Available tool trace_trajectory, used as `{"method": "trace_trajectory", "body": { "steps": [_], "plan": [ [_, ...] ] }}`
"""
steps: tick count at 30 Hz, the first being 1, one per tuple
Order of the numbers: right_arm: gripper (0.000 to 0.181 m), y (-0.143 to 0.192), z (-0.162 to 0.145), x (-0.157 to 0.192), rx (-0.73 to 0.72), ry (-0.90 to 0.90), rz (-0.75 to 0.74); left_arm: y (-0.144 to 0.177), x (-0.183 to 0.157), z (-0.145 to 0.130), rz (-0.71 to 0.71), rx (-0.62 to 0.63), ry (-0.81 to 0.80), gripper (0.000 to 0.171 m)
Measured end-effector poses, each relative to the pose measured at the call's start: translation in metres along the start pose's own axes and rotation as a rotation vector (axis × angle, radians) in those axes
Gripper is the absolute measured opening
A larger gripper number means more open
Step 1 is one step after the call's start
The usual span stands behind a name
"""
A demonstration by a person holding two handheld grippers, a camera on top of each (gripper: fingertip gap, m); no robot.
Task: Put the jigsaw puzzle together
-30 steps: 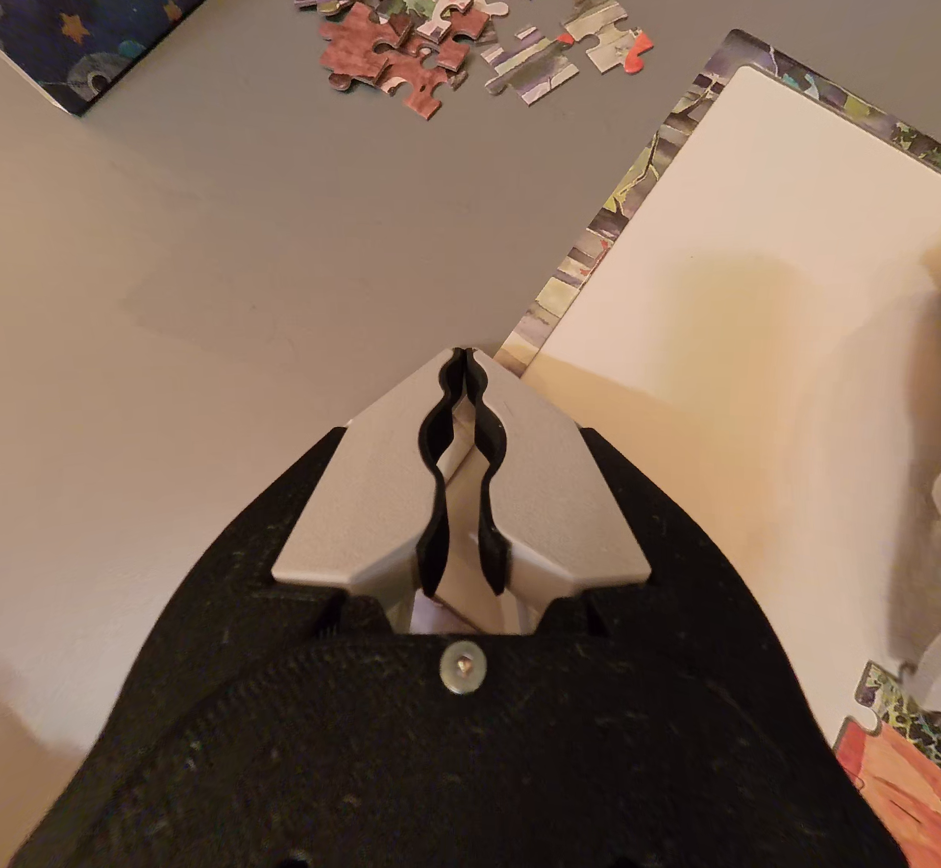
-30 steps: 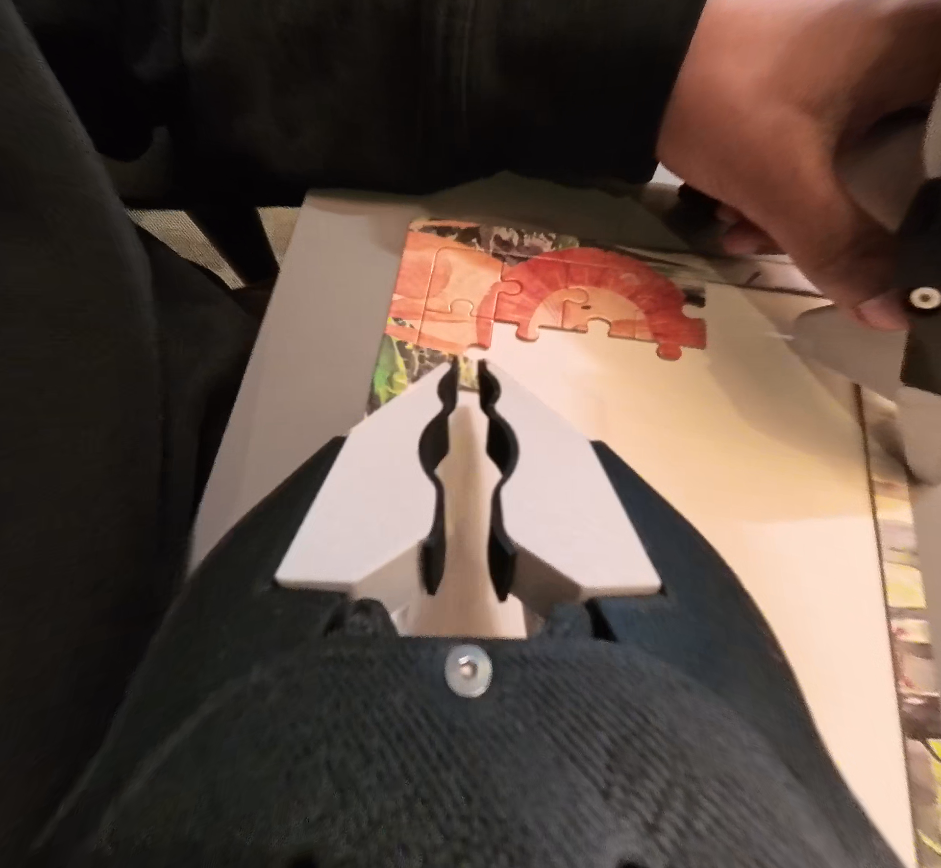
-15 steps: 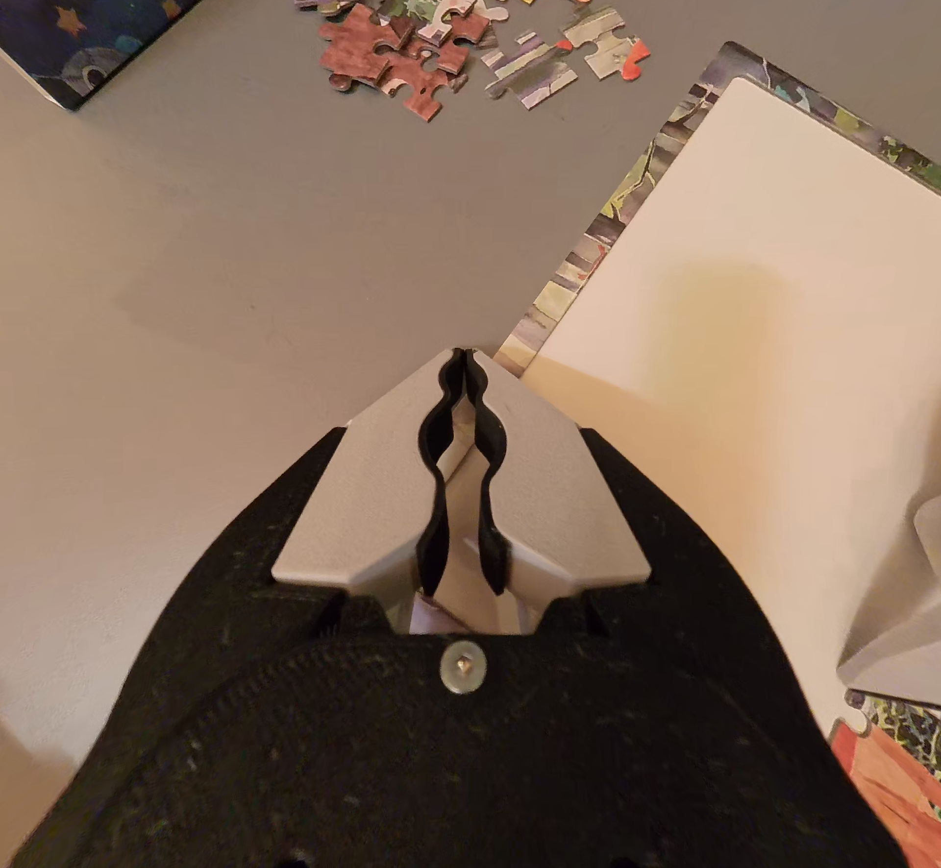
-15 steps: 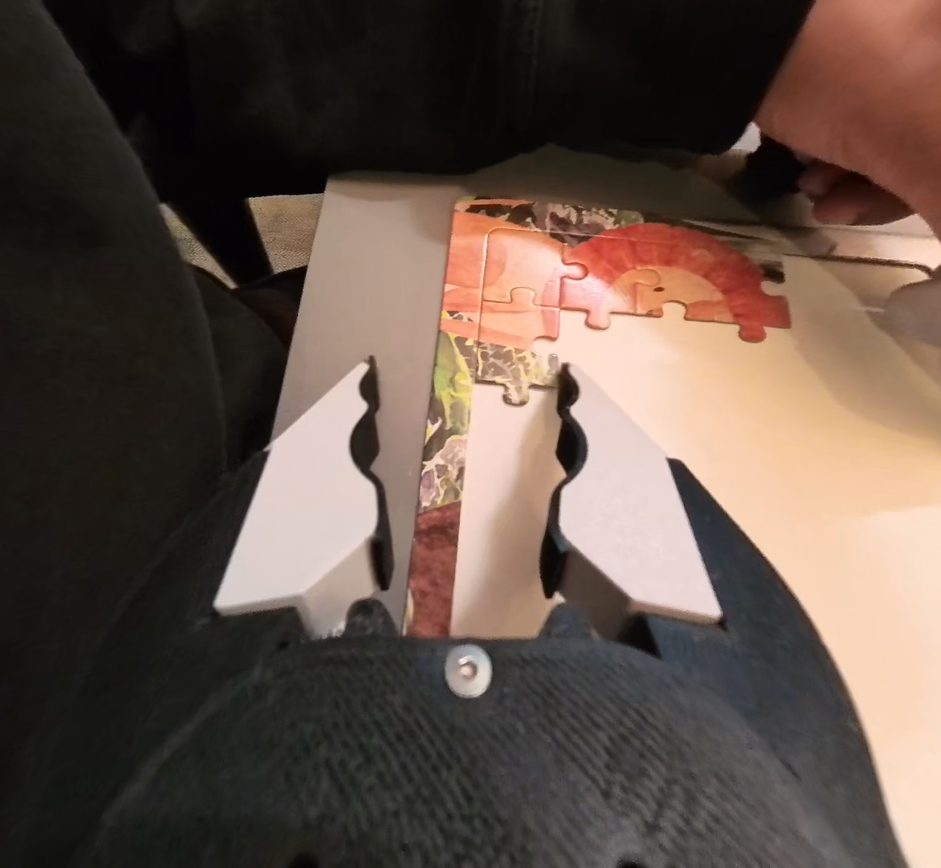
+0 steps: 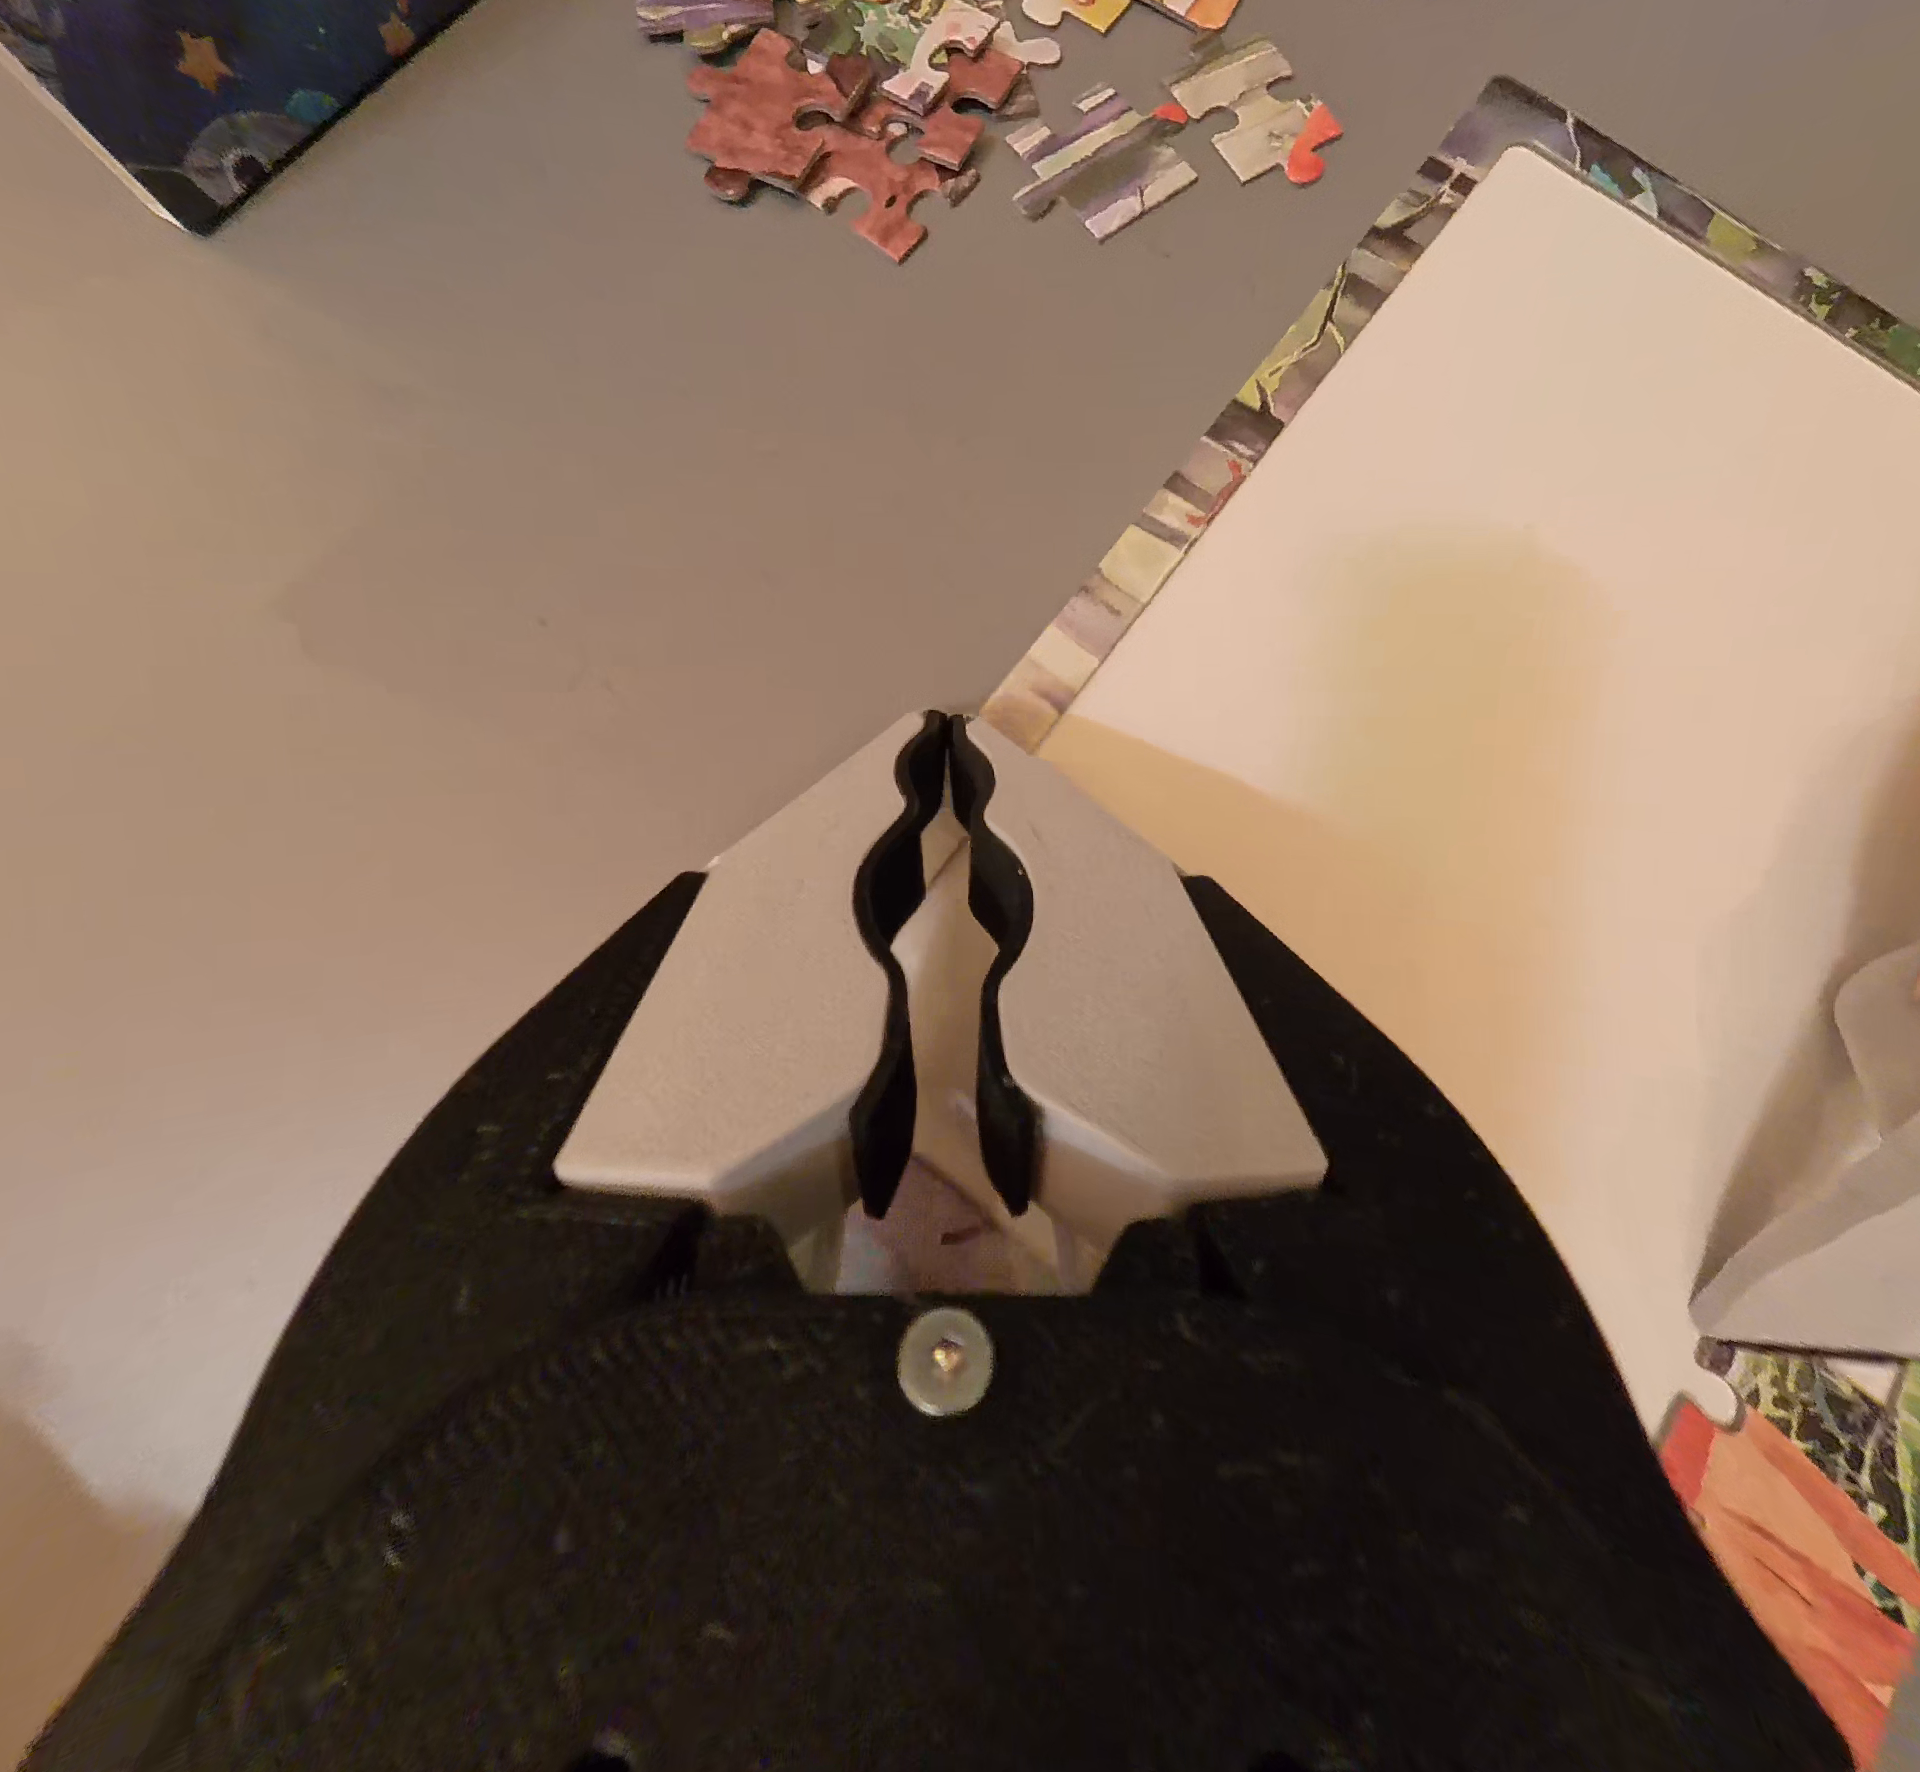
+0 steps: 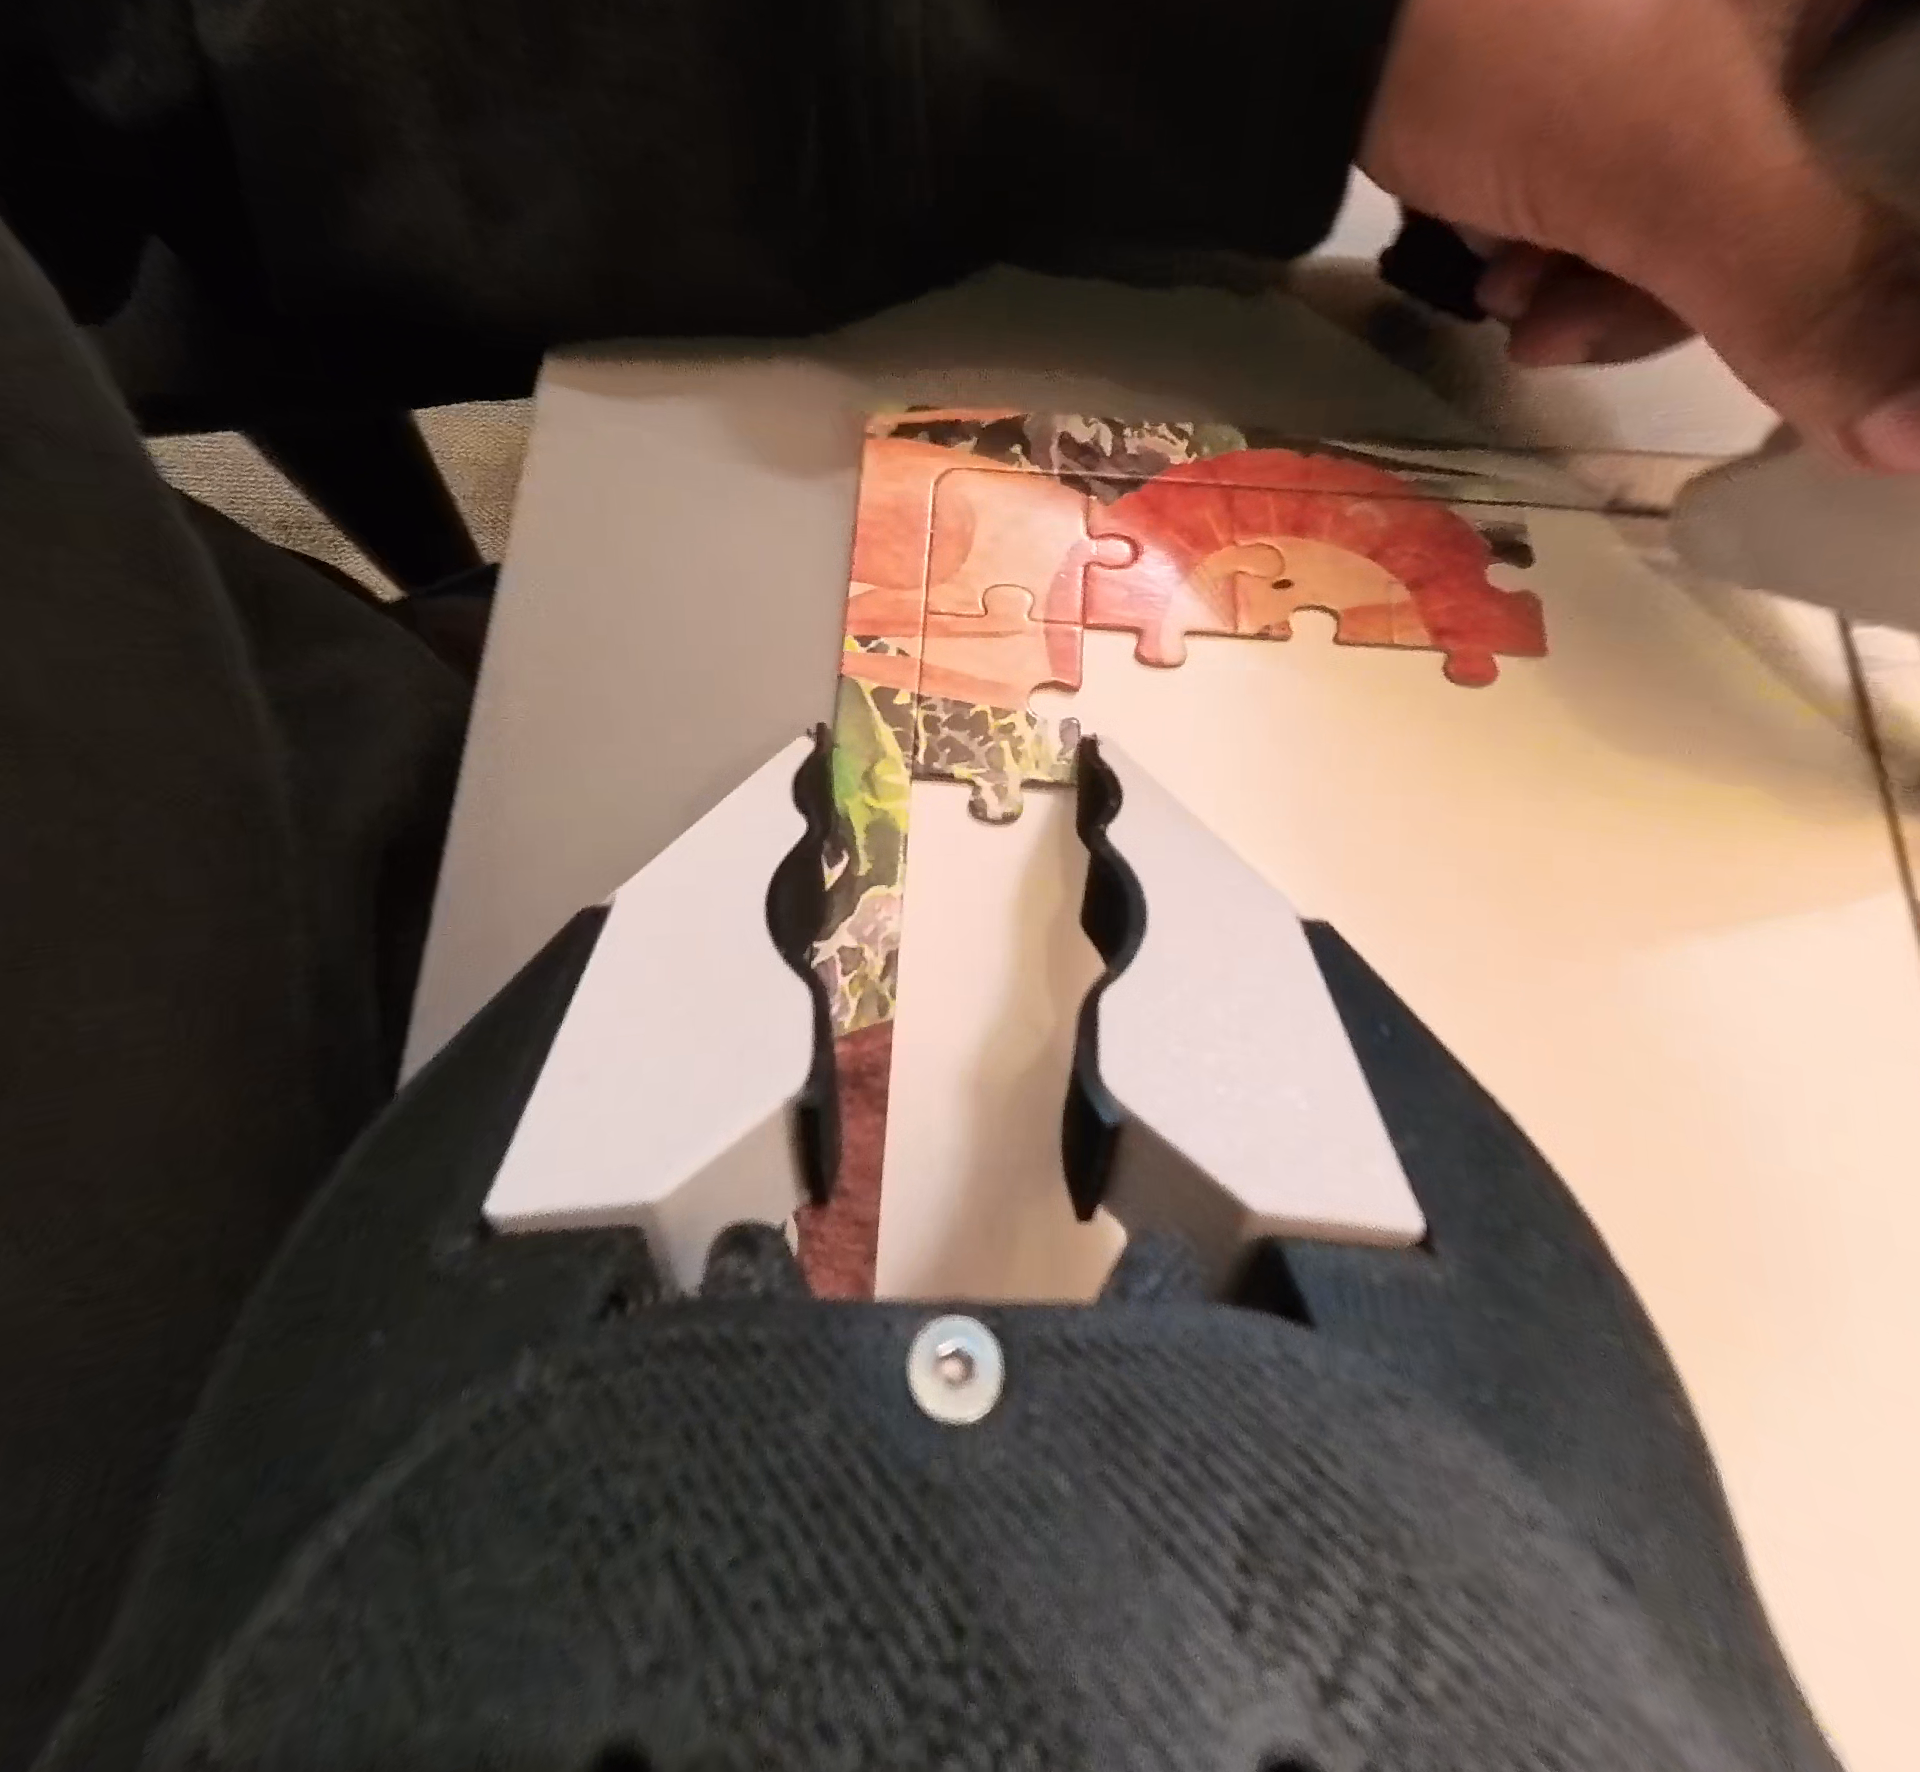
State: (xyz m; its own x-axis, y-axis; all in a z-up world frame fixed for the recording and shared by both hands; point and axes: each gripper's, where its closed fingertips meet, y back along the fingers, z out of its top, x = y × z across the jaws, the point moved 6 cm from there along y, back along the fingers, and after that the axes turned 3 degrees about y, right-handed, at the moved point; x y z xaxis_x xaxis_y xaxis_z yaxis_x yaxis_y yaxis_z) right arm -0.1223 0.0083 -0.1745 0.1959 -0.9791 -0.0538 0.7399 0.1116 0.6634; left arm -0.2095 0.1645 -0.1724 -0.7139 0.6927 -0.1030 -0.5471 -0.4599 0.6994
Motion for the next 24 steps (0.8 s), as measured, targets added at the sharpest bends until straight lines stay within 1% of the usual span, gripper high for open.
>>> {"method": "trace_trajectory", "body": {
  "steps": [6, 11, 16, 24],
  "plan": [
    [0.045, 0.019, -0.019, -0.029, 0.013, -0.032, -0.042, 0.014, 0.007, 0.008, 0.038, -0.073, 0.028, 0.000],
    [0.045, 0.038, -0.037, -0.048, 0.002, 0.007, 0.007, 0.019, 0.009, 0.011, 0.058, -0.103, 0.033, 0.000],
    [0.045, 0.052, -0.050, -0.051, 0.000, 0.047, 0.067, 0.017, 0.009, 0.010, 0.062, -0.101, 0.027, 0.000],
    [0.045, 0.059, -0.056, -0.046, -0.007, 0.061, 0.081, 0.012, 0.008, 0.007, 0.062, -0.077, 0.021, 0.000]
  ]
}}
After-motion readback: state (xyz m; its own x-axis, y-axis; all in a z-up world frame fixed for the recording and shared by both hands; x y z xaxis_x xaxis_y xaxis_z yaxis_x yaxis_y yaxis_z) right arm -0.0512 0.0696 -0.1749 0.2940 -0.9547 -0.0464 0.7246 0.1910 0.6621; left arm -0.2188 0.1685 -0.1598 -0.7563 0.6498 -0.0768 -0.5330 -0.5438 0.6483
